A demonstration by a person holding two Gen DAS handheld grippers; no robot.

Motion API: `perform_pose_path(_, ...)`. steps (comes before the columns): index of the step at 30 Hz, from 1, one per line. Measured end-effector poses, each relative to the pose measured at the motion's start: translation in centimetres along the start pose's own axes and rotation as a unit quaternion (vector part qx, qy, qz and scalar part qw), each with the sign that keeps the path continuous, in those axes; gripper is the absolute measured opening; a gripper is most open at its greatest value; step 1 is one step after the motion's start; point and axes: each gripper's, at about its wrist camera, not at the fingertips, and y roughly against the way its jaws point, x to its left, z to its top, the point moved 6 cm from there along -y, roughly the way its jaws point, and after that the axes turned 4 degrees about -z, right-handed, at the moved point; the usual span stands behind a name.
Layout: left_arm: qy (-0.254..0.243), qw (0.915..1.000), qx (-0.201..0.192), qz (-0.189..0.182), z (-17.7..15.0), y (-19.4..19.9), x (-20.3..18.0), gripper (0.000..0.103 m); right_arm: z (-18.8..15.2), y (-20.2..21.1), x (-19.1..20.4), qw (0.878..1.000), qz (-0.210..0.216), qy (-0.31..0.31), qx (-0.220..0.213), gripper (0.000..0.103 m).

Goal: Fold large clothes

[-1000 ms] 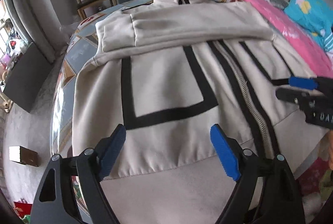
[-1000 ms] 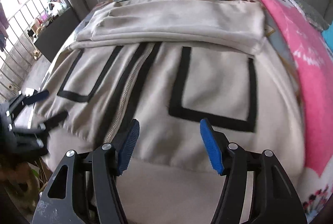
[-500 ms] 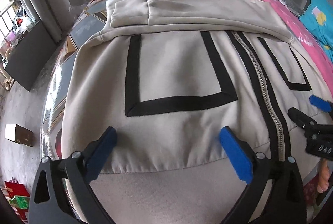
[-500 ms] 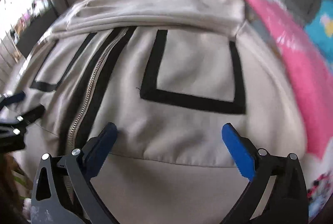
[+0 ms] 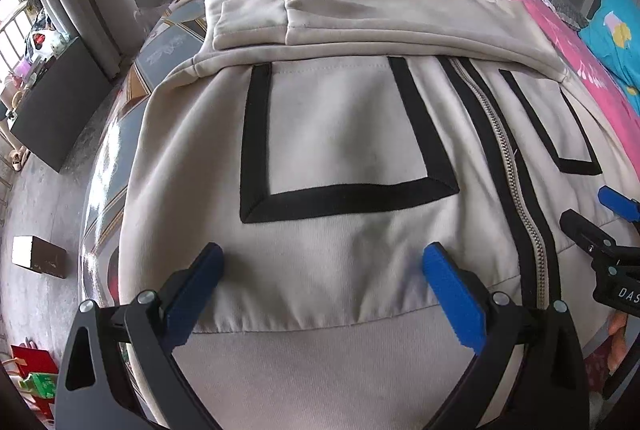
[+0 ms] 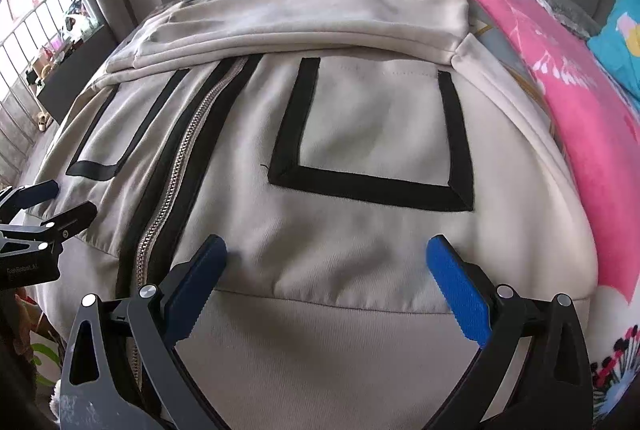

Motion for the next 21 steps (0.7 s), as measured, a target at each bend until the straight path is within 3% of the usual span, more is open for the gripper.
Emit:
perform_pose_path(14,-0.006,0.9999,-0.015,-0.003,-0.1,0.1,0.0,0.098,-0.4,0.5,0.0,1.0,0.011,-0.013,-0.013,0.097)
perform_pose_path(21,-0.008,0.9995,-0.028,-0.009,-0.4,0.2,0.0,0.098,-2.2,2.9,1.3,0.999,0.024,0.017,-0.042,0.097)
